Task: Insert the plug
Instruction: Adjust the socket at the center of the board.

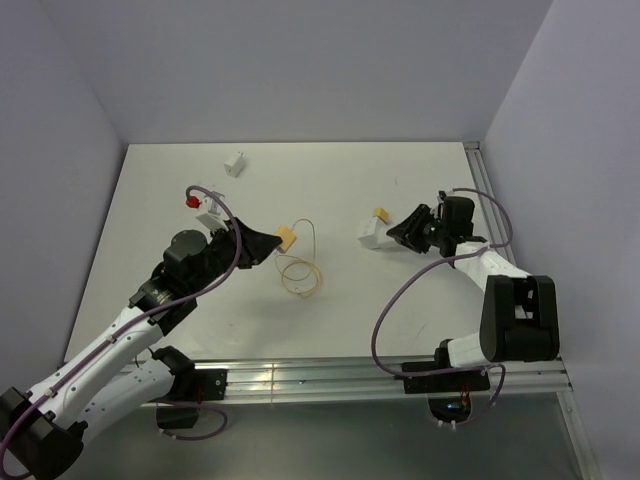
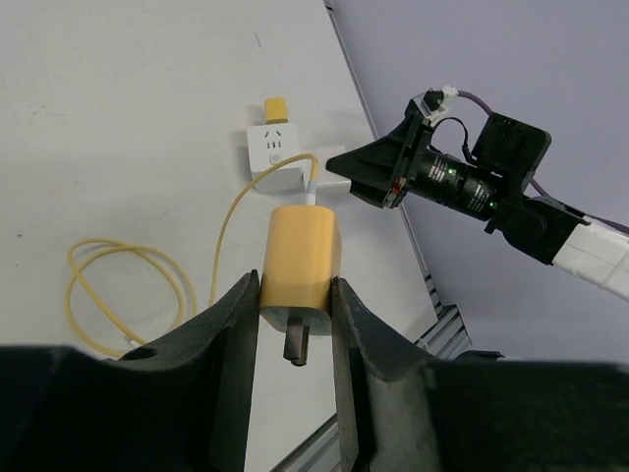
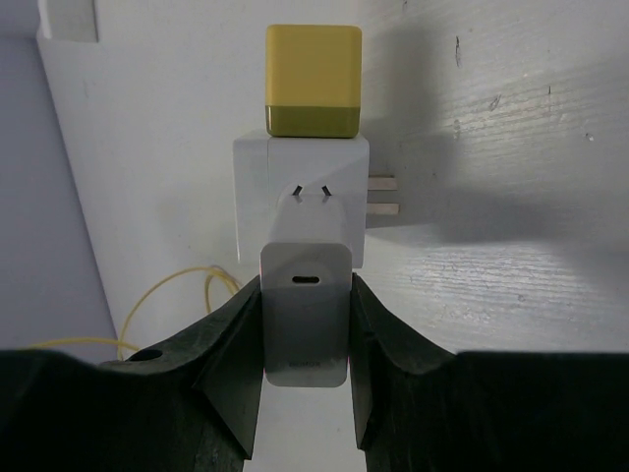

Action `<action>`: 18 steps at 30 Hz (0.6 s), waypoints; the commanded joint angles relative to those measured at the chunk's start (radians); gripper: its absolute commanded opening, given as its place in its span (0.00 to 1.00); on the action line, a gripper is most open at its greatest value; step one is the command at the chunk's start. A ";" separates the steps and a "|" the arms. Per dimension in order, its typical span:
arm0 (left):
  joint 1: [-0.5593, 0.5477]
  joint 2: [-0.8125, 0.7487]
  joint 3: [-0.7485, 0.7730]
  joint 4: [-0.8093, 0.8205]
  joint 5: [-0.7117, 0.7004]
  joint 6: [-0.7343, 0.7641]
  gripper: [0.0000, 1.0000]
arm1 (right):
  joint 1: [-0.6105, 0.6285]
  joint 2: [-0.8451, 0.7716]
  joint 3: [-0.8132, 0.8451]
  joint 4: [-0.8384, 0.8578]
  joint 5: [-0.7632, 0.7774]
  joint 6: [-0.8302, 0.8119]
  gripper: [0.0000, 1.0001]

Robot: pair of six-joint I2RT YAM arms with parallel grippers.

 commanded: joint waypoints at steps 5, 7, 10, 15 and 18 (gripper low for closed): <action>0.000 -0.018 0.018 0.053 0.024 0.010 0.00 | -0.026 0.052 -0.090 0.035 -0.015 -0.022 0.31; 0.000 -0.018 0.019 0.051 0.029 0.010 0.00 | -0.029 0.054 -0.108 0.042 -0.009 -0.028 0.33; 0.000 -0.018 0.021 0.050 0.034 0.010 0.00 | -0.035 0.048 -0.130 0.055 -0.012 -0.033 0.39; 0.000 -0.018 0.027 0.050 0.037 0.015 0.00 | -0.043 0.043 -0.147 0.056 -0.013 -0.044 0.47; 0.000 -0.018 0.024 0.056 0.043 0.012 0.00 | -0.046 0.037 -0.153 0.052 -0.007 -0.056 0.52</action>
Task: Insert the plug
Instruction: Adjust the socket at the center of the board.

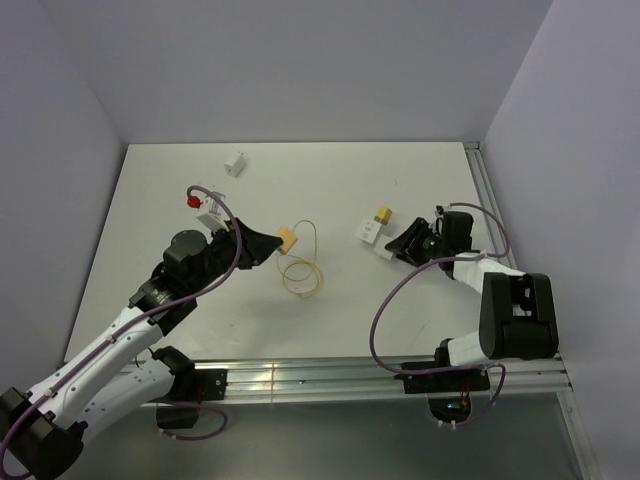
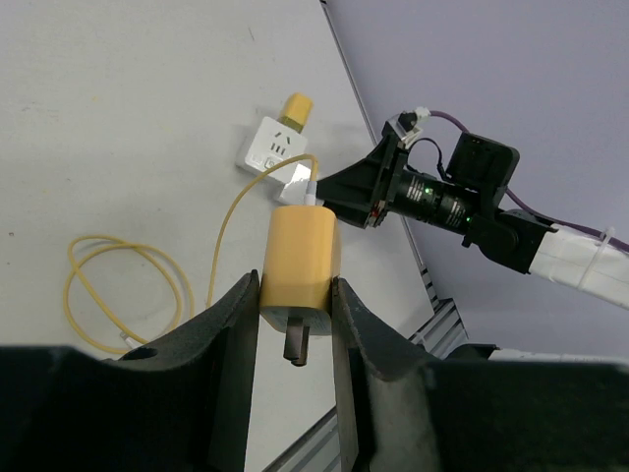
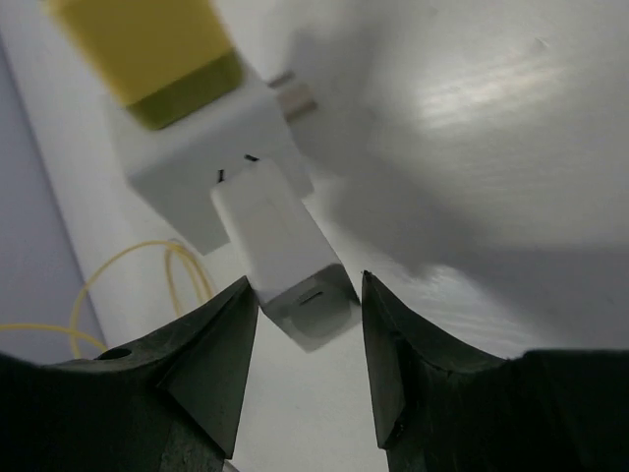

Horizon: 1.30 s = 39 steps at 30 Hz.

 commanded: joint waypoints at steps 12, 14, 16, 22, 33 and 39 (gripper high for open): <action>0.000 -0.009 0.022 0.070 0.037 0.005 0.00 | -0.010 -0.088 0.002 -0.143 0.114 -0.103 0.63; 0.000 -0.003 0.019 0.078 0.047 0.007 0.00 | -0.010 -0.119 0.008 -0.184 0.135 -0.118 0.67; 0.000 0.005 0.019 0.093 0.065 0.008 0.00 | -0.010 -0.171 0.033 -0.223 0.178 -0.138 0.70; 0.000 0.016 0.010 0.208 0.218 0.065 0.00 | -0.001 -0.334 0.140 -0.411 0.209 -0.165 0.74; -0.004 0.077 0.030 0.275 0.485 0.085 0.00 | 0.419 -0.472 0.347 -0.396 -0.018 -0.034 0.67; -0.028 0.075 0.018 0.312 0.538 0.061 0.00 | 0.561 -0.484 0.298 -0.224 -0.064 0.146 0.58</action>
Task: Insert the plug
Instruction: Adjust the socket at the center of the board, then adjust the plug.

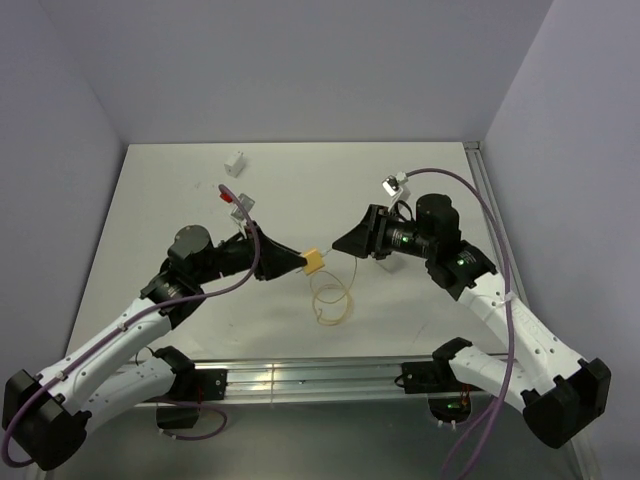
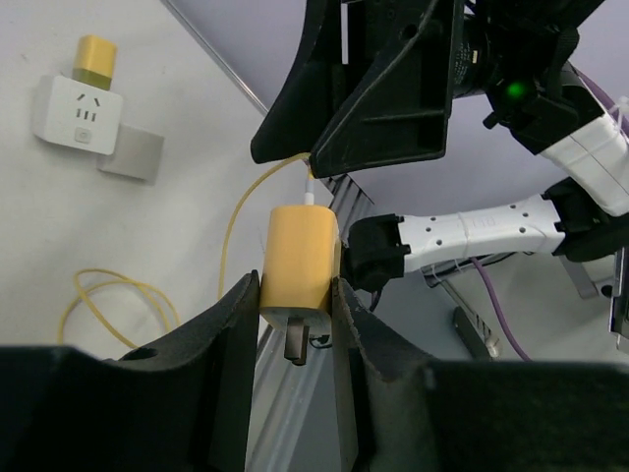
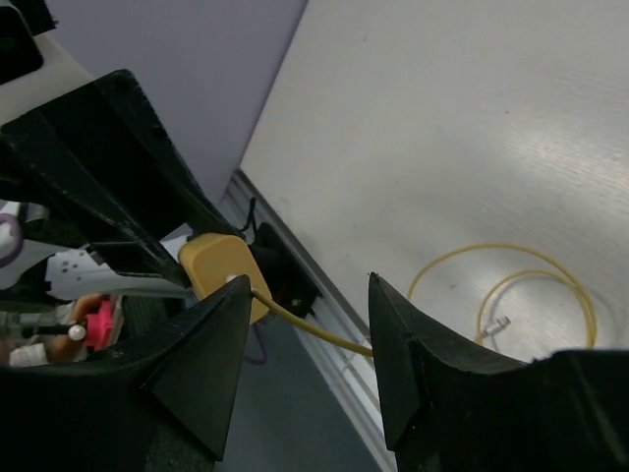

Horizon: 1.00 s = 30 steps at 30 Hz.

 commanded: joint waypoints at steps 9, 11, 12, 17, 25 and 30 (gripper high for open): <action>-0.040 -0.001 0.073 -0.023 0.018 0.049 0.00 | 0.100 -0.172 0.043 -0.081 0.154 0.011 0.65; -0.045 0.001 0.088 -0.066 -0.022 0.062 0.00 | 0.104 -0.224 0.056 -0.138 0.210 -0.012 0.68; -0.045 0.001 0.093 -0.072 -0.026 0.069 0.00 | 0.104 -0.232 0.050 -0.119 0.176 -0.005 0.68; -0.047 0.008 0.100 -0.060 -0.019 0.056 0.00 | 0.160 -0.258 -0.070 0.026 0.100 0.050 0.64; -0.048 0.007 0.093 0.009 -0.002 0.011 0.00 | 0.289 -0.203 -0.174 0.290 0.182 0.166 0.62; -0.048 0.008 0.077 0.071 0.044 -0.039 0.00 | 0.318 -0.198 -0.207 0.379 0.254 0.218 0.63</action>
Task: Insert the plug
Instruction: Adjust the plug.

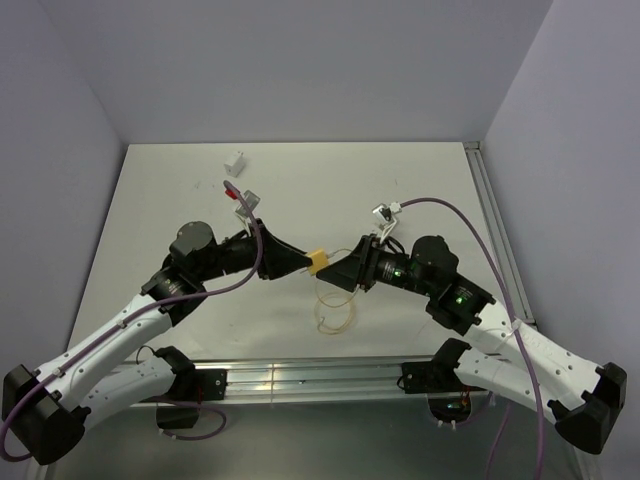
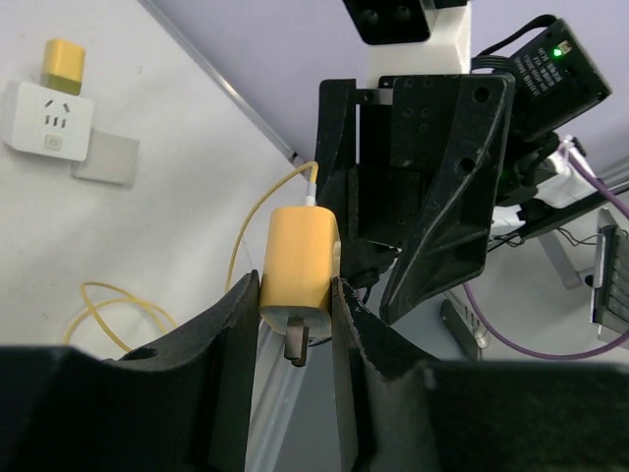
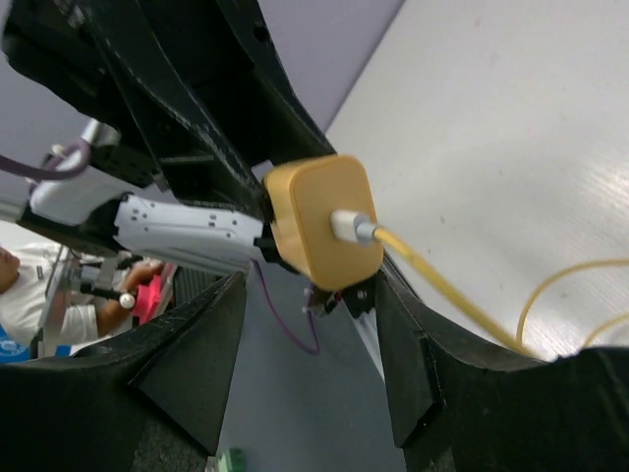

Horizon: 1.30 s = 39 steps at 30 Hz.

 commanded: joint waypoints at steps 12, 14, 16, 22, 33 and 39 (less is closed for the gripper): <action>-0.005 -0.021 -0.021 0.201 0.135 -0.091 0.00 | 0.012 -0.049 -0.052 0.253 0.065 0.028 0.57; -0.006 -0.021 -0.025 0.205 0.144 -0.091 0.00 | 0.015 -0.051 -0.066 0.280 0.046 0.041 0.55; -0.006 -0.024 -0.028 0.216 0.150 -0.097 0.00 | 0.015 -0.044 -0.063 0.288 0.039 0.041 0.54; -0.005 -0.021 -0.034 0.238 0.175 -0.110 0.00 | 0.014 -0.034 -0.077 0.328 0.029 0.051 0.47; -0.005 -0.010 0.008 0.125 0.105 -0.059 0.22 | 0.015 -0.009 -0.029 0.244 -0.015 0.015 0.00; -0.005 0.003 0.126 -0.220 -0.215 0.034 0.69 | 0.015 -0.132 0.070 -0.207 0.274 -0.086 0.00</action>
